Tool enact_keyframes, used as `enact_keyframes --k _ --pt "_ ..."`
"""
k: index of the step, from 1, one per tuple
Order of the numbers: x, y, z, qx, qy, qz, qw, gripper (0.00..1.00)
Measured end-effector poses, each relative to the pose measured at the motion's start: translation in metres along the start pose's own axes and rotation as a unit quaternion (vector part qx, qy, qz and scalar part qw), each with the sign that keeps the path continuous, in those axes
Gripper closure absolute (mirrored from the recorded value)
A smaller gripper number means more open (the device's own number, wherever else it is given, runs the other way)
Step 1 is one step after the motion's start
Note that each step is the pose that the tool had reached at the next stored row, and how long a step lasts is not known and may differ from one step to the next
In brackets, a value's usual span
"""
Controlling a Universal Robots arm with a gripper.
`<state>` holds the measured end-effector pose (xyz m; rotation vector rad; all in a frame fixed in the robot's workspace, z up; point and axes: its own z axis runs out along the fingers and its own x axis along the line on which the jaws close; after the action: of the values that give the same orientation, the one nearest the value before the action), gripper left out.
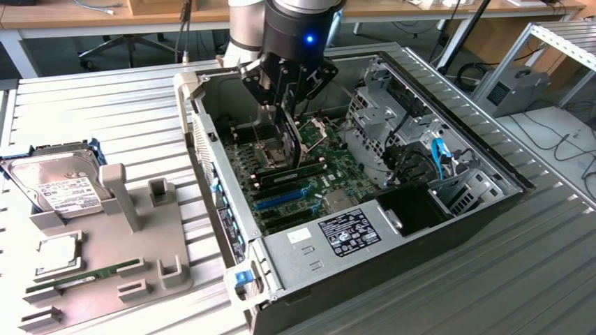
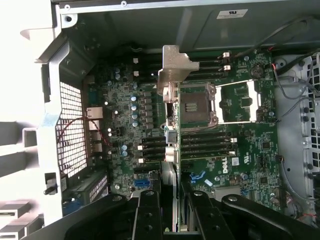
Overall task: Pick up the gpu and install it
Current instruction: 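Pick up the gpu and move the gpu toward the slot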
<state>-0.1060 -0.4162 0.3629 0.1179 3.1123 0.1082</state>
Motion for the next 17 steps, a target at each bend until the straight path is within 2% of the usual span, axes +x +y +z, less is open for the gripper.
enact_keyframes --k 17 --pt "-0.0036 0.0001 0.0027 0.0000 0.0000 0.000 1.0000 0.74"
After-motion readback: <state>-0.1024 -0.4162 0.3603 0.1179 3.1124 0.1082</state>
